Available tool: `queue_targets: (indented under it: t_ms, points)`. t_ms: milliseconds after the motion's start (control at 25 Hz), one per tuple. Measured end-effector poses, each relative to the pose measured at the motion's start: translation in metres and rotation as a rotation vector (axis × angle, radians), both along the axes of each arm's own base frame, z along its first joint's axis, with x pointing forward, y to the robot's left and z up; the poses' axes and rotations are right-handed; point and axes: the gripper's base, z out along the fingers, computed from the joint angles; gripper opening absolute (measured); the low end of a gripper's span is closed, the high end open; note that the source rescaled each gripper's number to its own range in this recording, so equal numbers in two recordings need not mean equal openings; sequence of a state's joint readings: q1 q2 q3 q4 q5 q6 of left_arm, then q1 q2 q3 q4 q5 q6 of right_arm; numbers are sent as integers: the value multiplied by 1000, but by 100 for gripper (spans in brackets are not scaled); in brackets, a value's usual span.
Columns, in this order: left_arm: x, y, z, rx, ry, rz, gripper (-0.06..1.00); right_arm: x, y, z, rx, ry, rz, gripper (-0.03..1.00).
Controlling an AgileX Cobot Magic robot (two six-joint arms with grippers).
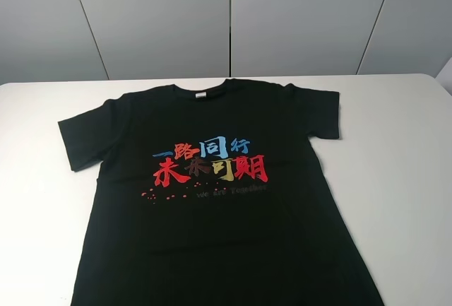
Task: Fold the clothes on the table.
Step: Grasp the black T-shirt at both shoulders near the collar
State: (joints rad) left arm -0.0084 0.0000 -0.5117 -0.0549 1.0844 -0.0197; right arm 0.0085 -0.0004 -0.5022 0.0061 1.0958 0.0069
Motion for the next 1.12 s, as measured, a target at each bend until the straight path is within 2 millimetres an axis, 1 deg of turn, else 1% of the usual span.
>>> queue_targets:
  t_ms: [920, 1040, 1120]
  points:
    - [0, 0, 1, 0, -11, 1, 100, 0, 0, 0, 9, 0, -5, 100]
    - [2, -1, 9, -7, -21, -3, 100, 0, 0, 3, 14, 28, -8, 100]
    - [11, -1, 16, -5, 24, -10, 100, 5, 0, 8, 17, 61, -8, 100]
